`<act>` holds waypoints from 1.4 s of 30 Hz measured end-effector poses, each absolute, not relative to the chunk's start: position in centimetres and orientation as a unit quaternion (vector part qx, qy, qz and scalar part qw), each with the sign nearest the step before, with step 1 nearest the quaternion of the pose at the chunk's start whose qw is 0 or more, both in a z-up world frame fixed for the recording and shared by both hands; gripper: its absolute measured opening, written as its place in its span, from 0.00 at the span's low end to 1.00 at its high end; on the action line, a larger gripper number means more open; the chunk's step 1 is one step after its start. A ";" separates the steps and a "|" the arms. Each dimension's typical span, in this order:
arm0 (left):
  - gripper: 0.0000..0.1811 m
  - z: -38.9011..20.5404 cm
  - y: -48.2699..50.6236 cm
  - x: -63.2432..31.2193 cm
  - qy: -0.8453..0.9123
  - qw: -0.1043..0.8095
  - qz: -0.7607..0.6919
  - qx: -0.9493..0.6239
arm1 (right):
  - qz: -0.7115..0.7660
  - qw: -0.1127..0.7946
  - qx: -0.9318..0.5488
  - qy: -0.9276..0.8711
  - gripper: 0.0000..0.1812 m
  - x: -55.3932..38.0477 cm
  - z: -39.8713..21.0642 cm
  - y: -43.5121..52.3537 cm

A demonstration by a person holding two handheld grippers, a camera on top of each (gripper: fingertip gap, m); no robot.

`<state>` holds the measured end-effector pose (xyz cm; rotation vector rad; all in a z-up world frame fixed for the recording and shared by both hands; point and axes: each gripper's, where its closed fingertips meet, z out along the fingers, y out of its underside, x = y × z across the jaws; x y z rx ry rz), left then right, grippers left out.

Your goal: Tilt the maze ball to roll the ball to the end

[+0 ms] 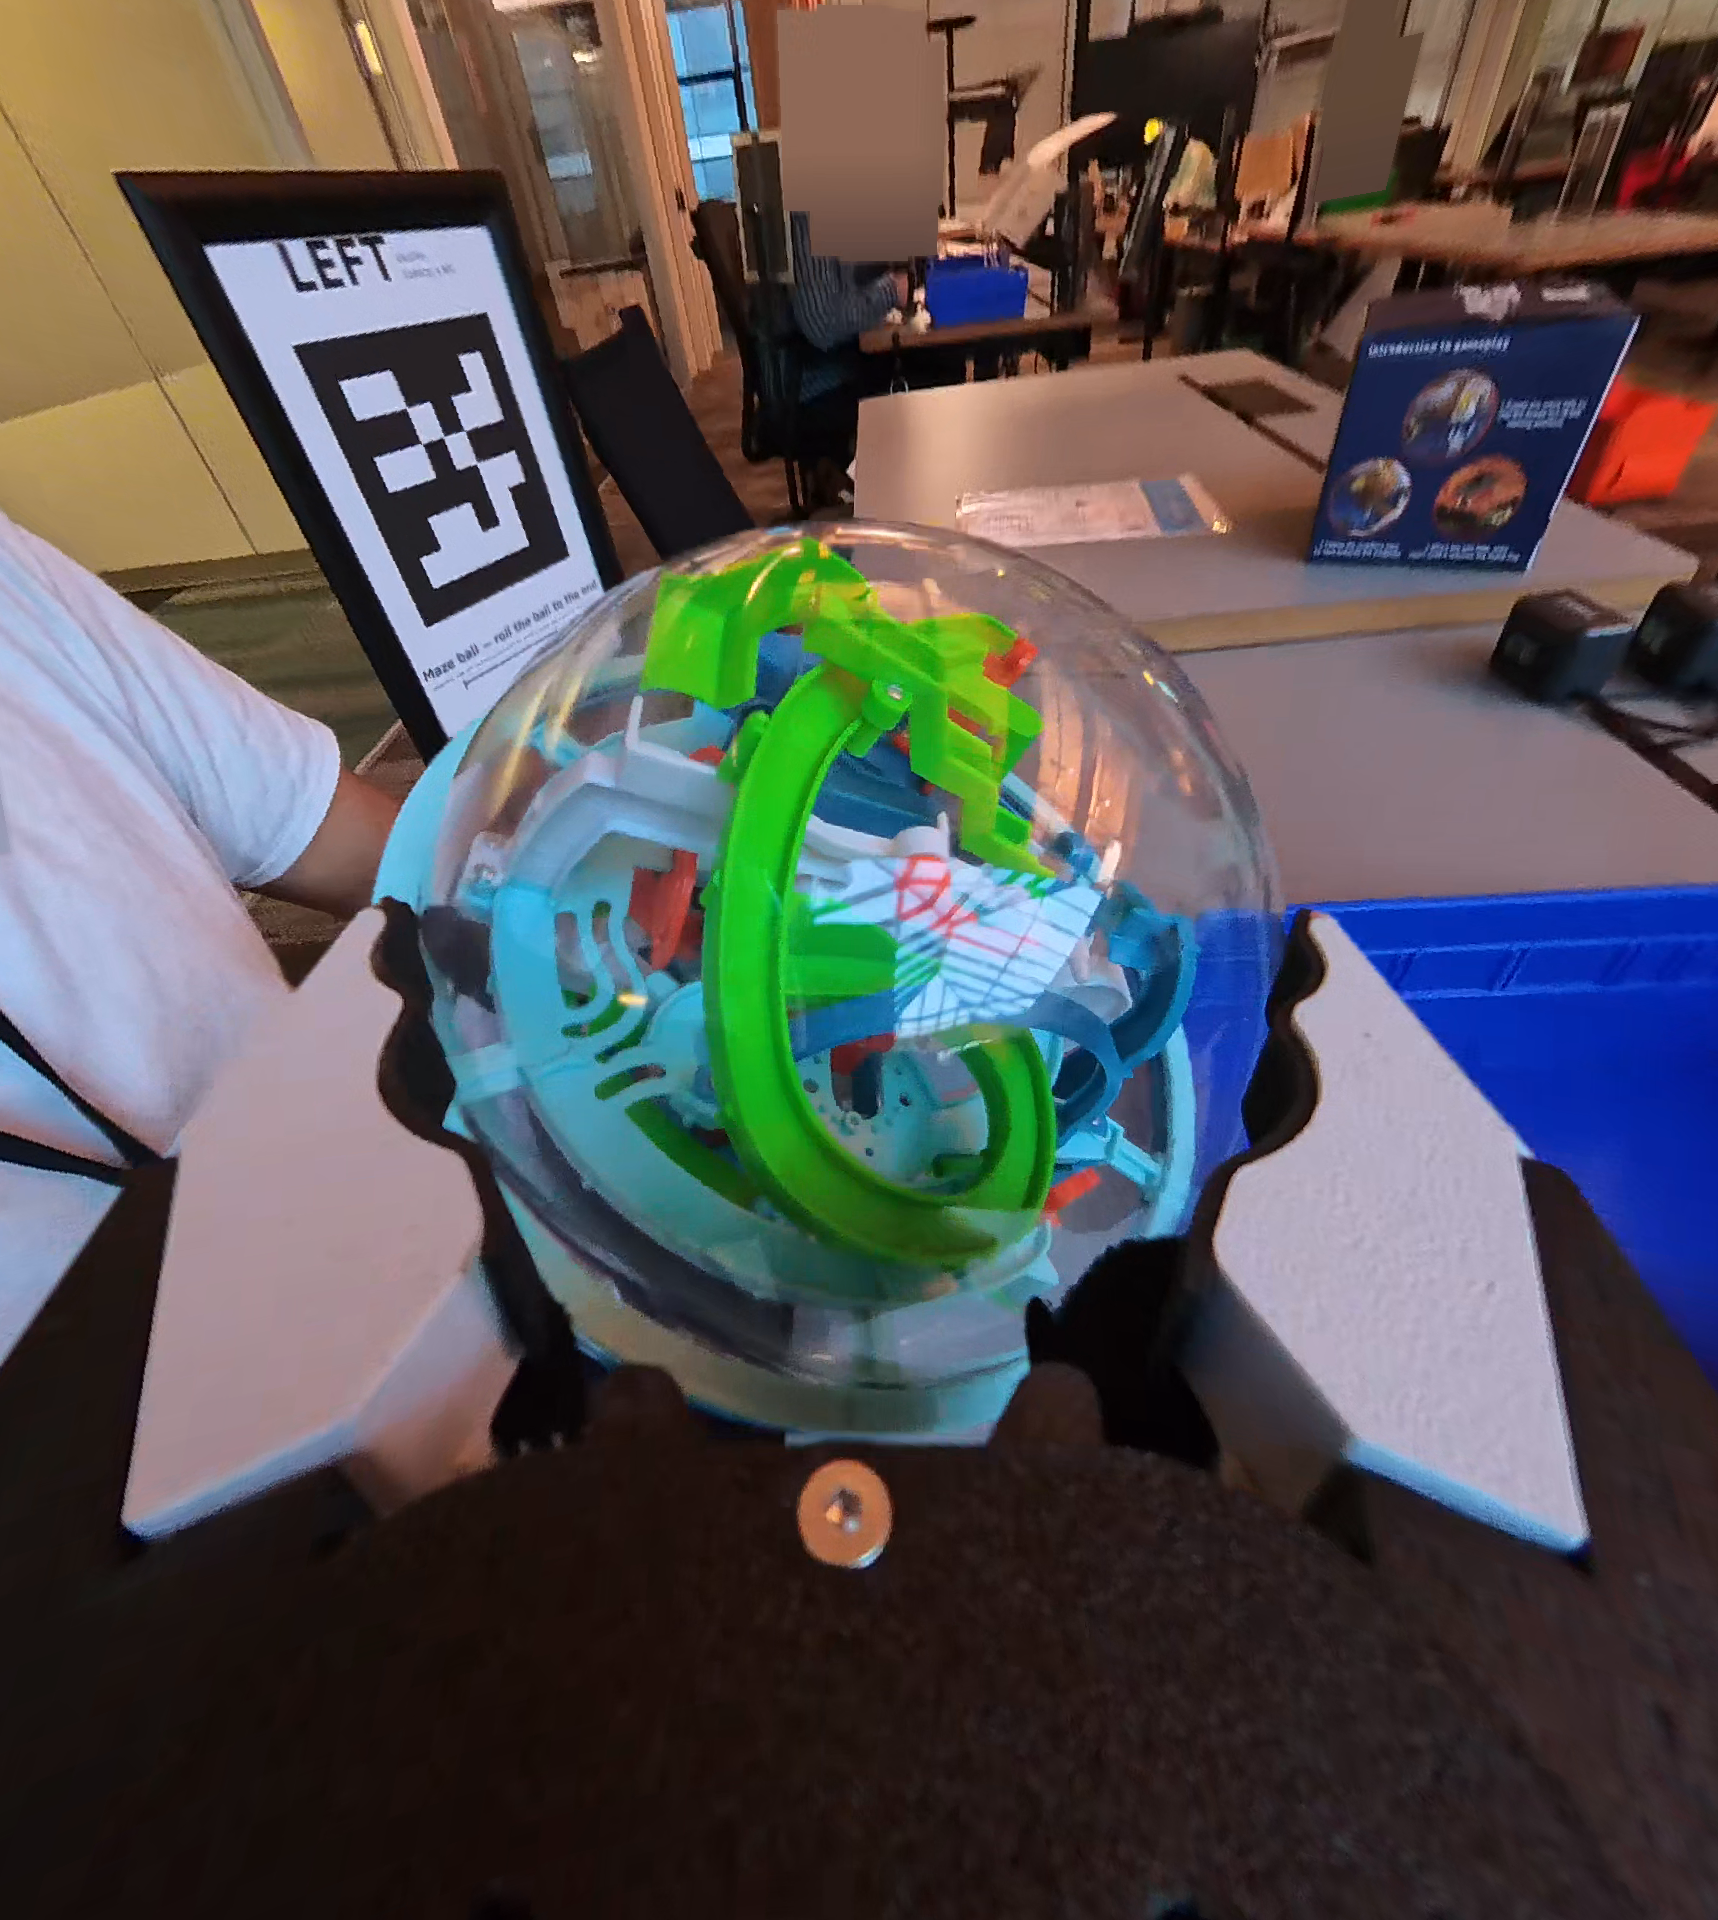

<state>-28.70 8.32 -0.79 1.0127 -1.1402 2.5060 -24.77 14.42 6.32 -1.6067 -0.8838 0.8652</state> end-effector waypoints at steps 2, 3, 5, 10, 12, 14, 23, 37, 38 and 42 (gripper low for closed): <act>0.74 -0.5 8.7 -28.9 -0.374 0.114 0.857 0.335 | 0.360 0.530 -0.664 -0.386 0.85 -24.4 6.3 13.9; 0.74 -0.4 8.8 -29.0 -0.367 0.119 0.860 0.333 | 0.350 0.532 -0.663 -0.395 0.85 -24.2 6.1 13.8; 0.73 -0.7 8.8 -28.8 -0.370 0.113 0.858 0.337 | 0.339 0.530 -0.665 -0.403 0.85 -24.2 5.9 13.6; 0.73 -0.8 8.9 -28.5 -0.369 0.107 0.857 0.343 | 0.317 0.536 -0.659 -0.422 0.85 -23.8 5.5 13.3; 0.73 -1.0 9.3 -28.4 -0.368 0.100 0.856 0.349 | 0.309 0.544 -0.655 -0.425 0.85 -23.6 5.3 13.4; 0.73 -1.2 9.2 -28.4 -0.380 0.096 0.847 0.360 | 0.324 0.550 -0.647 -0.416 0.85 -23.6 5.2 13.5; 0.75 -4.8 9.0 -26.2 -0.464 -0.029 0.743 0.482 | 0.358 0.555 -0.656 -0.365 0.85 -23.6 3.9 15.0; 0.77 -9.3 14.7 -25.8 -0.581 -0.320 0.454 0.595 | 0.399 0.578 -0.652 -0.285 0.84 -22.6 1.7 17.1; 0.75 -9.3 15.4 -25.8 -0.579 -0.341 0.436 0.599 | 0.401 0.583 -0.649 -0.279 0.84 -22.7 1.6 17.1; 0.77 -8.4 17.5 -25.9 -0.559 -0.412 0.393 0.602 | 0.393 0.603 -0.644 -0.260 0.84 -23.0 1.3 17.2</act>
